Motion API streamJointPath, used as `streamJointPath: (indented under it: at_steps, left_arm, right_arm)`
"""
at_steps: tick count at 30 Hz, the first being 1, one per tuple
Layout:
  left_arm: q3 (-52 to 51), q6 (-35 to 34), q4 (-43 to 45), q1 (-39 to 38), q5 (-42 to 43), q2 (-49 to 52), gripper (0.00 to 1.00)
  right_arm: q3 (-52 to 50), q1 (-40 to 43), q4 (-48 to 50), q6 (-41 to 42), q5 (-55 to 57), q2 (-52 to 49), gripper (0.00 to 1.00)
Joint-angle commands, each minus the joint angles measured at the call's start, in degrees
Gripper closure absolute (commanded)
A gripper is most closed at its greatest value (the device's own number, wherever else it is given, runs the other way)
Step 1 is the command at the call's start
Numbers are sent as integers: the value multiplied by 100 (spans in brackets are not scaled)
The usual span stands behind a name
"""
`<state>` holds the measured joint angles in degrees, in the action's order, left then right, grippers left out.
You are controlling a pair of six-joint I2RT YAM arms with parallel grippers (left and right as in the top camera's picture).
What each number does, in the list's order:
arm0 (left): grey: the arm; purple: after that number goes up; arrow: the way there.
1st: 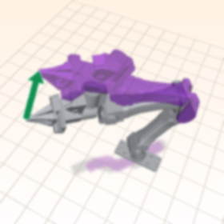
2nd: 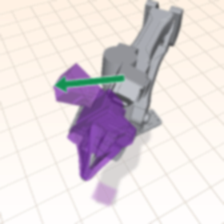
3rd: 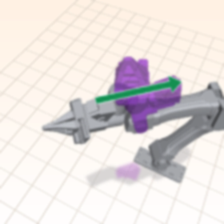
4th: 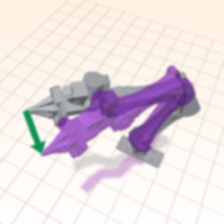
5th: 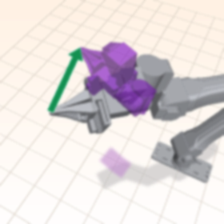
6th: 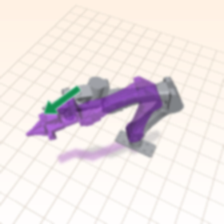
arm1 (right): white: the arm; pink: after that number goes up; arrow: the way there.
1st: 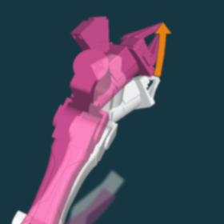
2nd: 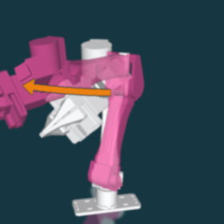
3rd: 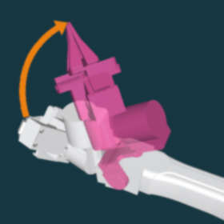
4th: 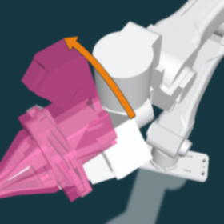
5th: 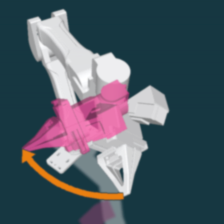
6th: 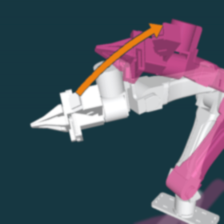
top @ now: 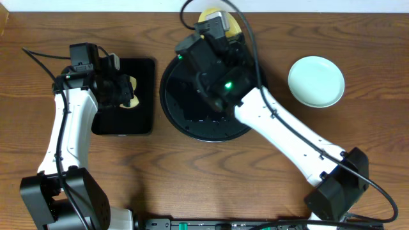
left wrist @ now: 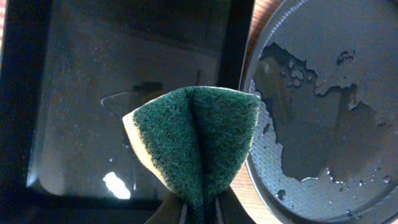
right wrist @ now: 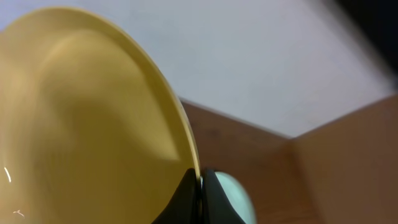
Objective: Clean dirty plates on tray and stack at the side
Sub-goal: 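Lift the yellow plate with right gripper and carry it onto the mint stack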
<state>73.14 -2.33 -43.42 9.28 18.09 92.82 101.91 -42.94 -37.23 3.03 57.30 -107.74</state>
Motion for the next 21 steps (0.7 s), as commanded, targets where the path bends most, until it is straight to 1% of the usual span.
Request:
streamJointPath:
  at_steps: [1, 5, 9, 10, 12, 16, 21]
  left_arm:
    - [-52, 428, 52, 20, 68, 155, 92]
    - [-55, 527, 247, 17, 26, 380, 92]
    - [-55, 599, 341, 20, 24, 658, 92]
    - [-55, 599, 341, 20, 24, 715, 92]
    - [-55, 597, 348, 20, 24, 802, 92]
    - [-55, 599, 367, 20, 20, 909, 92]
    - [-55, 597, 369, 20, -269, 940, 91]
  right_arm:
    - [9, 588, -267, 876, -2059, -37, 99]
    - [9, 1469, -457, 1333, -4162, -37, 99]
    - [9, 2291, -498, 1416, -5731, -37, 99]
    - [9, 2492, -555, 1416, -5969, -37, 99]
    - [9, 2885, -756, 1414, -6188, -37, 99]
    - [9, 3663, -1360, 1357, -6164, -37, 99]
    - [7, 4592, -2009, 850, -6161, -37, 99]
